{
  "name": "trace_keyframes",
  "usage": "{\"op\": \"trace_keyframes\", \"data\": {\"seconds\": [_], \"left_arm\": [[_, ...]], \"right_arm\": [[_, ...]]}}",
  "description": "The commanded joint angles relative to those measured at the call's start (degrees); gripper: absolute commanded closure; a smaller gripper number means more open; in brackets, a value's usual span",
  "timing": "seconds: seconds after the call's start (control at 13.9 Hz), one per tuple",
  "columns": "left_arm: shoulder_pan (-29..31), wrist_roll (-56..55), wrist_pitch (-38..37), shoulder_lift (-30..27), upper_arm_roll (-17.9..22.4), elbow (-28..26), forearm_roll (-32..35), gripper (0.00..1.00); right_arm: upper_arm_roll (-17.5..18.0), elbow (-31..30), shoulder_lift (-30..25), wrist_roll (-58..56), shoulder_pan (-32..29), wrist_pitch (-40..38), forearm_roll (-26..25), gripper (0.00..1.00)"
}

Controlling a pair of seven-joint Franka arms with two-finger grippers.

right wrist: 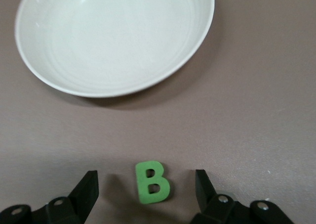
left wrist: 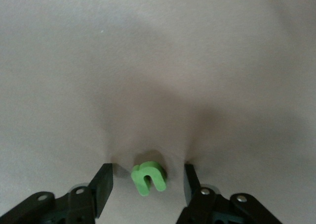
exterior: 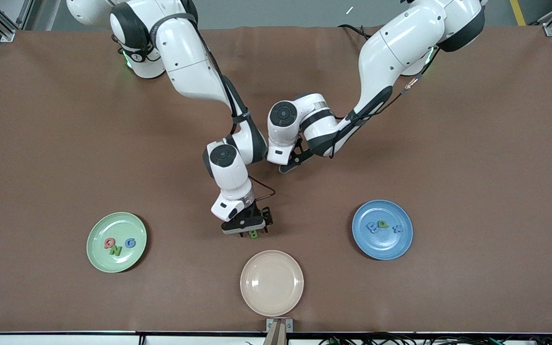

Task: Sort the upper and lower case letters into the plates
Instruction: 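Drop the green n in the blue plate while the right gripper drops B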

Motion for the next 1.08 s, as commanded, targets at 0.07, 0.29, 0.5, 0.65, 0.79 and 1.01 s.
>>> {"op": "trace_keyframes", "data": {"seconds": [0.07,0.29,0.5,0.65,0.79,1.01], "left_arm": [[-1.3,-3.8,0.1,-0.3,0.4,-0.9,0.3,0.36],[-1.4,-4.5,1.7,-0.3,0.4,-1.7,0.3,0.39],[-0.9,-4.8,1.9,-0.4,0.4,-1.7,0.3,0.53],[0.0,-4.7,1.8,-0.6,0.4,-1.7,0.3,0.67],[0.5,-4.4,1.6,-0.7,0.4,-1.8,0.3,0.85],[1.3,-4.2,1.2,-1.2,1.0,-2.1,1.6,0.98]], "right_arm": [[-0.5,1.2,1.0,0.6,0.3,0.2,-1.6,0.23],[-0.4,1.2,1.0,0.6,0.2,0.3,-2.3,0.29],[-0.5,1.2,1.0,0.6,0.2,0.3,-2.3,0.35],[-0.5,1.2,1.0,0.6,0.2,0.3,-2.3,0.46],[-0.5,1.2,1.0,0.6,0.0,0.3,-2.3,0.57],[-0.4,1.2,1.0,0.9,-0.1,0.3,-2.2,0.73]]}}
